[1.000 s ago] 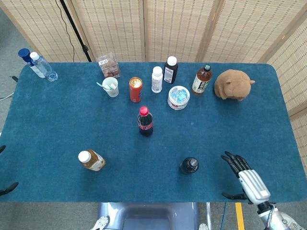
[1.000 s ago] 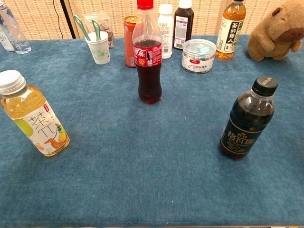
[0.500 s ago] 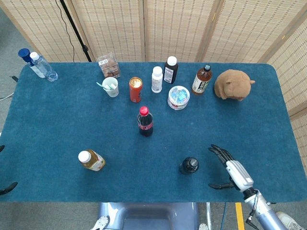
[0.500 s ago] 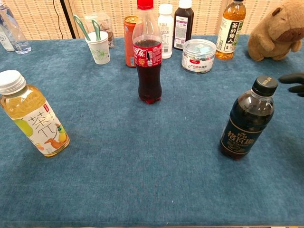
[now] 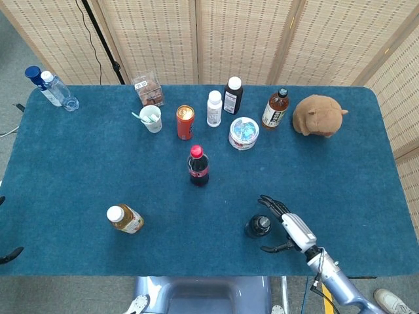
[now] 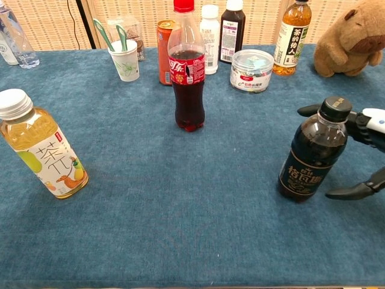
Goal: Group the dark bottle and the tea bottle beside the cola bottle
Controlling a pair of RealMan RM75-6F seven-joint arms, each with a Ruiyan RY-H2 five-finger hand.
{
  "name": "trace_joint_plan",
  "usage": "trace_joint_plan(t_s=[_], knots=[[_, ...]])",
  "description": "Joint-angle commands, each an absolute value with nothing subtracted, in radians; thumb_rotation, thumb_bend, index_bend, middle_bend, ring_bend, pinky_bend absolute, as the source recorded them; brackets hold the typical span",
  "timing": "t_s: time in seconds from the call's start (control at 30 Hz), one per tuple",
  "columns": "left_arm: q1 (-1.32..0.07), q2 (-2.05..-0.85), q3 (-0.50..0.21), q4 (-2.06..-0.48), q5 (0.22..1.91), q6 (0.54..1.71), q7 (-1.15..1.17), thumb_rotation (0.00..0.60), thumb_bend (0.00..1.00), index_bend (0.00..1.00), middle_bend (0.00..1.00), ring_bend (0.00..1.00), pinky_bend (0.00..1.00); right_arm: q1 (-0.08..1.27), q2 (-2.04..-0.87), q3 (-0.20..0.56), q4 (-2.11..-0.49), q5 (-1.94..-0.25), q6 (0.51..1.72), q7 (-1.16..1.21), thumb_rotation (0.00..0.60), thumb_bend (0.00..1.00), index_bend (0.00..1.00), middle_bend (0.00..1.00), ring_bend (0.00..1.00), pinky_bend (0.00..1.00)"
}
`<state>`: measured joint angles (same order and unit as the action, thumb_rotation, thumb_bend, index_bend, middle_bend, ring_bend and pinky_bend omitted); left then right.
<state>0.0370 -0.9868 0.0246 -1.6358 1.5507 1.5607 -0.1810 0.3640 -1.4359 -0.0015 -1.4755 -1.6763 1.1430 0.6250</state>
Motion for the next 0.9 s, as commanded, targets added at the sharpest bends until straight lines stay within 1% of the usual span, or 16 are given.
trace_joint_plan(t_s=[0.03, 0.1, 0.13, 0.2, 0.3, 0.33, 0.4, 0.43, 0.47, 0.5, 0.57, 0.6, 0.67, 0.8, 0.9], knots=[[0.038, -0.987, 0.022, -1.636, 1.547, 1.563, -0.180, 0.600, 0.02, 0.00, 0.00, 0.00, 0.00, 0.369, -1.475, 0.004, -1.444, -1.655, 1.146, 0.633, 0.600, 0.00, 0.02, 0.03, 0.11, 0.06], [0.038, -0.986, 0.020, -1.637, 1.543, 1.563, -0.182, 0.600, 0.02, 0.00, 0.00, 0.00, 0.00, 0.365, -1.500, 0.009, -1.426, -1.650, 1.165, 0.624, 0.600, 0.00, 0.09, 0.12, 0.23, 0.19], [0.038, -0.986, 0.020, -1.638, 1.541, 1.561, -0.184, 0.600, 0.02, 0.00, 0.00, 0.00, 0.00, 0.360, -1.515, 0.011, -1.415, -1.649, 1.180, 0.615, 0.600, 0.00, 0.12, 0.16, 0.27, 0.23], [0.037, -0.986, 0.019, -1.638, 1.539, 1.559, -0.185, 0.600, 0.02, 0.00, 0.00, 0.00, 0.00, 0.355, -1.539, 0.012, -1.396, -1.650, 1.203, 0.600, 0.600, 0.00, 0.23, 0.28, 0.39, 0.37], [0.037, -0.985, 0.019, -1.638, 1.540, 1.558, -0.187, 0.600, 0.02, 0.00, 0.00, 0.00, 0.00, 0.346, -1.576, 0.018, -1.371, -1.649, 1.238, 0.587, 0.600, 0.00, 0.38, 0.45, 0.54, 0.51], [0.037, -0.985, 0.019, -1.638, 1.540, 1.558, -0.188, 0.600, 0.02, 0.00, 0.00, 0.00, 0.00, 0.344, -1.584, 0.020, -1.367, -1.648, 1.246, 0.587, 0.600, 0.00, 0.42, 0.49, 0.57, 0.54], [0.038, -0.984, 0.019, -1.638, 1.539, 1.560, -0.192, 0.600, 0.02, 0.00, 0.00, 0.00, 0.00, 0.341, -1.599, 0.021, -1.360, -1.645, 1.261, 0.587, 0.600, 0.01, 0.55, 0.59, 0.65, 0.60], [0.038, -0.984, 0.018, -1.638, 1.538, 1.560, -0.193, 0.600, 0.02, 0.00, 0.00, 0.00, 0.00, 0.340, -1.603, 0.022, -1.358, -1.645, 1.266, 0.587, 0.600, 0.04, 0.58, 0.62, 0.67, 0.61], [0.039, -0.983, 0.018, -1.638, 1.536, 1.559, -0.198, 0.600, 0.02, 0.00, 0.00, 0.00, 0.00, 0.337, -1.610, 0.025, -1.350, -1.643, 1.279, 0.574, 0.600, 0.11, 0.61, 0.64, 0.69, 0.63], [0.039, -0.982, 0.018, -1.637, 1.536, 1.559, -0.199, 0.600, 0.02, 0.00, 0.00, 0.00, 0.00, 0.336, -1.614, 0.026, -1.347, -1.641, 1.283, 0.563, 0.600, 0.19, 0.62, 0.66, 0.70, 0.64], [0.038, -0.982, 0.018, -1.636, 1.537, 1.558, -0.201, 0.600, 0.02, 0.00, 0.00, 0.00, 0.00, 0.334, -1.617, 0.029, -1.347, -1.635, 1.291, 0.546, 0.600, 0.31, 0.63, 0.66, 0.71, 0.65], [0.038, -0.982, 0.018, -1.636, 1.538, 1.558, -0.202, 0.600, 0.02, 0.00, 0.00, 0.00, 0.00, 0.335, -1.617, 0.031, -1.349, -1.633, 1.294, 0.540, 0.600, 0.34, 0.63, 0.66, 0.71, 0.65], [0.038, -0.982, 0.019, -1.637, 1.539, 1.557, -0.202, 0.600, 0.02, 0.00, 0.00, 0.00, 0.00, 0.338, -1.614, 0.037, -1.355, -1.631, 1.300, 0.530, 0.600, 0.36, 0.63, 0.66, 0.71, 0.65], [0.038, -0.982, 0.021, -1.640, 1.542, 1.556, -0.198, 0.600, 0.02, 0.00, 0.00, 0.00, 0.00, 0.368, -1.606, 0.103, -1.375, -1.604, 1.310, 0.486, 0.600, 0.36, 0.63, 0.66, 0.71, 0.65], [0.039, -0.983, 0.021, -1.639, 1.543, 1.558, -0.197, 0.600, 0.02, 0.00, 0.00, 0.00, 0.00, 0.413, -1.591, 0.158, -1.375, -1.572, 1.274, 0.465, 0.600, 0.36, 0.63, 0.66, 0.71, 0.65]])
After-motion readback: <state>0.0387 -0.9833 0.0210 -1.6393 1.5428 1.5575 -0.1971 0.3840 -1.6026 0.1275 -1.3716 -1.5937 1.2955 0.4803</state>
